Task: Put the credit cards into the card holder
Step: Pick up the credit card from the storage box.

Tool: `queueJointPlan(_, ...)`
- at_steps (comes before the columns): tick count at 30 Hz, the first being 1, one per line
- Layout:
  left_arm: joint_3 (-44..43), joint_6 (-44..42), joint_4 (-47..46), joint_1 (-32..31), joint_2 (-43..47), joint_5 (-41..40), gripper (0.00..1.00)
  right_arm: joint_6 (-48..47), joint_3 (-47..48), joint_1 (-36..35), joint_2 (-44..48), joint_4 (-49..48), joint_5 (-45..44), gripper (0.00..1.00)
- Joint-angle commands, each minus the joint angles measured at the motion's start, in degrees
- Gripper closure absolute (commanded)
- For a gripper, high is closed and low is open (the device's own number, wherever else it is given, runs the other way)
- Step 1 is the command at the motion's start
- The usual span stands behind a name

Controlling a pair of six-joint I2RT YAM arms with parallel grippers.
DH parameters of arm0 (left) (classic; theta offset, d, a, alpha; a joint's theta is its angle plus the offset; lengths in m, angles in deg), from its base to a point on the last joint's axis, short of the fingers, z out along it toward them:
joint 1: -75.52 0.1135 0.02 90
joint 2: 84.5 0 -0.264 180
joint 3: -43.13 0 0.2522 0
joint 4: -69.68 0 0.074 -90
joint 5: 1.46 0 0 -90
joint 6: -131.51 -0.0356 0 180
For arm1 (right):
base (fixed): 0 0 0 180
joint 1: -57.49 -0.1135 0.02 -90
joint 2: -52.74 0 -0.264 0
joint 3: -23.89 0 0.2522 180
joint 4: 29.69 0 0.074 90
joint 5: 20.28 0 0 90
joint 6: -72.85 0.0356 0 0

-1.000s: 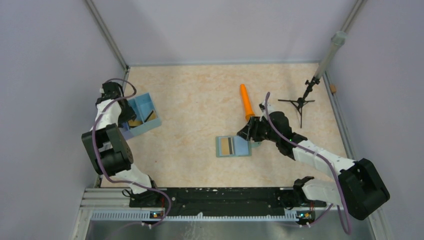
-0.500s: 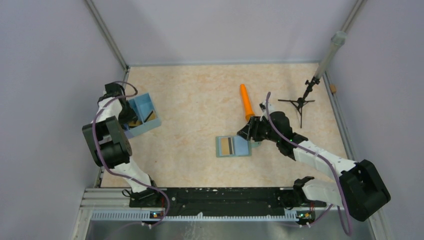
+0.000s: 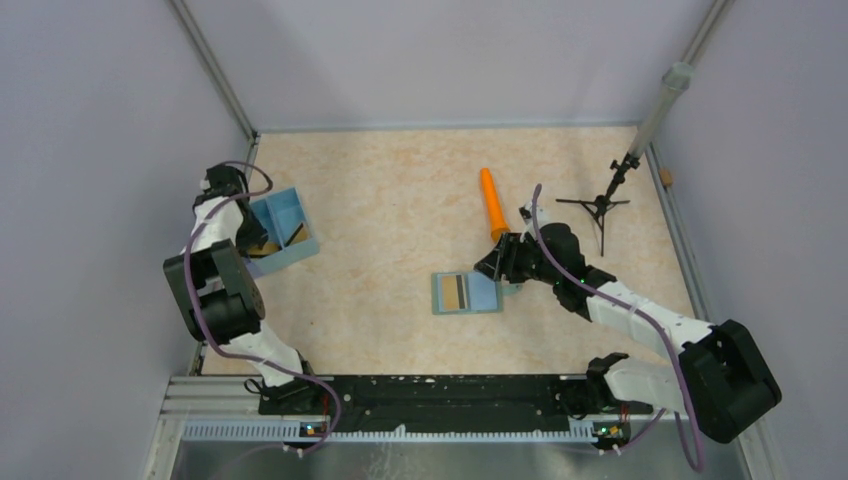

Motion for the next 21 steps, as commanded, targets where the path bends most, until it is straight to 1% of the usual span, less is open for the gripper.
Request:
queueJointPlan(1,0.9,-0.1,-0.5,0.9,3.5,-2.7,0.60,0.2,-0.4,0.7,2.0,-2.2,0.6,0.44)
queueJointPlan(4,1.3,-0.1,-0.7,1.0,4.2,-2.8,0.63,0.2,-0.4,0.6,2.1,-2.1,0.6,0.44)
queueJointPlan(7,1.7,0.0,-0.8,0.9,5.1,-3.1,0.69,0.2,-0.4,0.7,2.1,-2.1,0.6,0.44)
queueJointPlan(13,3.2,0.5,-1.4,0.9,8.5,-3.2,0.82,0.2,-0.5,0.7,2.4,-1.8,0.5,0.44)
queueJointPlan(21,6.2,0.6,-3.7,0.9,15.1,-0.3,1.00,0.0,-0.3,0.6,2.5,-0.9,0.0,0.44)
